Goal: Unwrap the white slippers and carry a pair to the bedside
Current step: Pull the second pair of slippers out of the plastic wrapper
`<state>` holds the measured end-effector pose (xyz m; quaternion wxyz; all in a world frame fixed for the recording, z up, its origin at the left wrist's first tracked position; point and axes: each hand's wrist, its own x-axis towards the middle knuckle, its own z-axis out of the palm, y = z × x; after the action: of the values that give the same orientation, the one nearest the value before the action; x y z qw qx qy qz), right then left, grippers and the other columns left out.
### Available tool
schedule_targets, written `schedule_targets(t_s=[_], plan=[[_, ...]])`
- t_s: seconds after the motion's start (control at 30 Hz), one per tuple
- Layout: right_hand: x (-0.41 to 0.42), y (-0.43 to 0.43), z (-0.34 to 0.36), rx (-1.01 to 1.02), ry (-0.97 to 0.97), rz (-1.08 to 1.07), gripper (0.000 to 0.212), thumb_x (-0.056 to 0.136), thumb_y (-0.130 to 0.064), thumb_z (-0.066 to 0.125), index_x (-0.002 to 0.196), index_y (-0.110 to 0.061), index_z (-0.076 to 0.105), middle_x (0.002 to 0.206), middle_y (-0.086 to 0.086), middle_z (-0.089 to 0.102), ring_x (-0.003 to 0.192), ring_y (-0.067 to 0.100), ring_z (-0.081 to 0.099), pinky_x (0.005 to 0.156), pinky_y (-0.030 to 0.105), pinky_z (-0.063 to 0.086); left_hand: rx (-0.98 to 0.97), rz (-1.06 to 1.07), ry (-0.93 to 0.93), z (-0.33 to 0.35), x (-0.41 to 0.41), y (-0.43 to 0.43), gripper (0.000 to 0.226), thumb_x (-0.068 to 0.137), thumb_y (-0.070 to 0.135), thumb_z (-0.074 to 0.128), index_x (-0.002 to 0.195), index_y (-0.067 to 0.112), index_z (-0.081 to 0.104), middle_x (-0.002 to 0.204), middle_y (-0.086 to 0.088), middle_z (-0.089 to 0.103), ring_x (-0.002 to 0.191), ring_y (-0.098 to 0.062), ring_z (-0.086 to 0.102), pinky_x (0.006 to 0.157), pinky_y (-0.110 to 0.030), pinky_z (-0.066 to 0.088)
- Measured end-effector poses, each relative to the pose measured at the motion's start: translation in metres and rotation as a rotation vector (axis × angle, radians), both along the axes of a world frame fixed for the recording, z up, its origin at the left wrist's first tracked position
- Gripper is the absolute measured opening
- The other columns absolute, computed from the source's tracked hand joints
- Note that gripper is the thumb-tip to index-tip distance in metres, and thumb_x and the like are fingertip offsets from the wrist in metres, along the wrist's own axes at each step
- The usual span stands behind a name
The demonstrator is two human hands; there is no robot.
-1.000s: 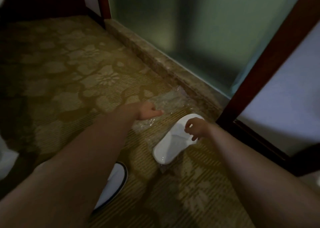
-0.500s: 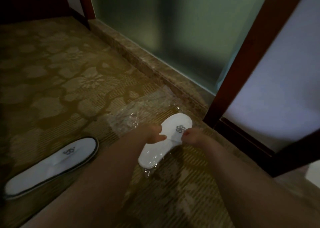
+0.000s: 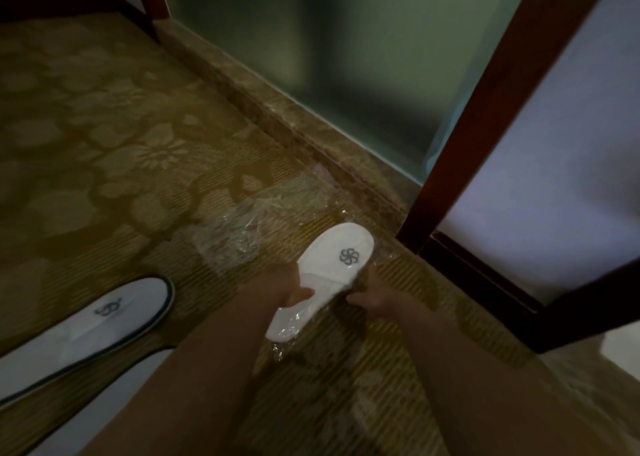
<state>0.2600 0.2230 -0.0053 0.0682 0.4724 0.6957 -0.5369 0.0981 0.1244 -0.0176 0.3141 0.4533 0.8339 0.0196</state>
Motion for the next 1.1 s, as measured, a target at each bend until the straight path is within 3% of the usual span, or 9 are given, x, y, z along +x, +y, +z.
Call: schedule_targets(t_s=[0.2,0.3,0.43,0.57,0.73,0.8,0.9,1.03,1.1], plan=[[-0.014,0.001,-0.002,-0.151,0.062,-0.074,0.099,0.088,-0.011,0.059,0.146,-0.024,-0.019,0.159,0.011,0.006,0.14,0.034,0.023,0.111,0.048,0.032,0.032,0.173,-0.307,-0.002,0.002,0.001,0.081,0.087,0.046,0.055,0.149,0.006,0.019,0.151,-0.017,0.034,0.134,-0.032,0.041,0.11,-0.044,0.035],[-0.021,-0.001,0.0,-0.266,0.234,-0.295,0.096,0.086,-0.002,0.059,0.148,-0.025,-0.01,0.153,0.013,0.023,0.133,0.037,0.035,0.093,0.045,0.043,0.147,0.341,-0.563,0.005,0.008,0.002,0.056,0.092,0.034,0.052,0.138,0.004,0.041,0.136,-0.019,0.053,0.121,-0.035,0.054,0.103,-0.046,0.044],[-0.016,0.007,-0.001,-0.272,0.179,-0.523,0.079,0.083,-0.01,0.066,0.146,-0.016,0.018,0.138,0.019,0.046,0.117,0.039,0.052,0.098,0.053,0.045,0.142,0.594,-0.882,0.015,0.016,0.001,0.053,0.094,0.039,0.047,0.137,0.01,0.042,0.13,-0.01,0.055,0.107,-0.021,0.055,0.088,-0.033,0.046],[-0.011,0.006,0.009,-0.314,0.125,-0.522,0.046,0.086,-0.011,0.062,0.128,-0.003,0.046,0.113,0.021,0.061,0.102,0.034,0.06,0.09,0.048,0.05,0.14,0.609,-0.864,0.024,0.016,-0.002,0.05,0.093,0.04,0.047,0.137,0.015,0.043,0.143,-0.009,0.048,0.131,-0.026,0.045,0.111,-0.043,0.034],[-0.008,0.003,0.03,-0.376,0.103,-0.515,0.013,0.084,-0.016,0.064,0.084,-0.01,0.053,0.065,0.004,0.047,0.057,0.013,0.045,0.056,0.032,0.048,0.207,0.578,-0.907,0.046,0.011,-0.011,0.037,0.096,0.031,0.045,0.125,0.01,0.052,0.132,-0.014,0.056,0.104,-0.022,0.056,0.079,-0.031,0.049],[-0.008,0.002,0.04,-0.354,0.117,-0.479,0.018,0.085,-0.016,0.063,0.074,-0.01,0.05,0.061,0.004,0.045,0.052,0.013,0.042,0.051,0.032,0.048,0.226,0.581,-0.909,0.053,0.009,-0.015,0.037,0.096,0.031,0.046,0.127,0.012,0.05,0.134,-0.013,0.055,0.109,-0.024,0.055,0.086,-0.034,0.045],[-0.01,0.004,0.055,-0.269,0.185,-0.402,0.019,0.085,-0.013,0.061,0.07,-0.009,0.05,0.058,0.006,0.043,0.049,0.015,0.042,0.047,0.027,0.048,0.237,0.538,-0.867,0.062,0.003,-0.02,0.042,0.094,0.038,0.047,0.129,0.015,0.047,0.135,-0.011,0.053,0.122,-0.028,0.051,0.095,-0.038,0.04],[-0.016,-0.001,0.072,-0.234,0.3,-0.303,0.018,0.085,-0.007,0.061,0.069,-0.01,0.053,0.049,0.004,0.045,0.045,0.015,0.043,0.055,0.027,0.044,0.328,0.568,-0.692,0.076,-0.006,-0.022,0.05,0.091,0.044,0.05,0.126,0.009,0.045,0.106,-0.01,0.066,0.077,-0.019,0.064,0.074,-0.03,0.048],[-0.021,-0.007,0.081,-0.295,0.308,-0.233,0.014,0.085,-0.005,0.061,0.073,-0.009,0.056,0.049,0.003,0.048,0.043,0.013,0.044,0.05,0.024,0.045,0.363,0.56,-0.606,0.079,-0.011,-0.025,0.059,0.089,0.042,0.054,0.133,0.003,0.04,0.113,-0.013,0.064,0.08,-0.021,0.065,0.065,-0.026,0.05]])
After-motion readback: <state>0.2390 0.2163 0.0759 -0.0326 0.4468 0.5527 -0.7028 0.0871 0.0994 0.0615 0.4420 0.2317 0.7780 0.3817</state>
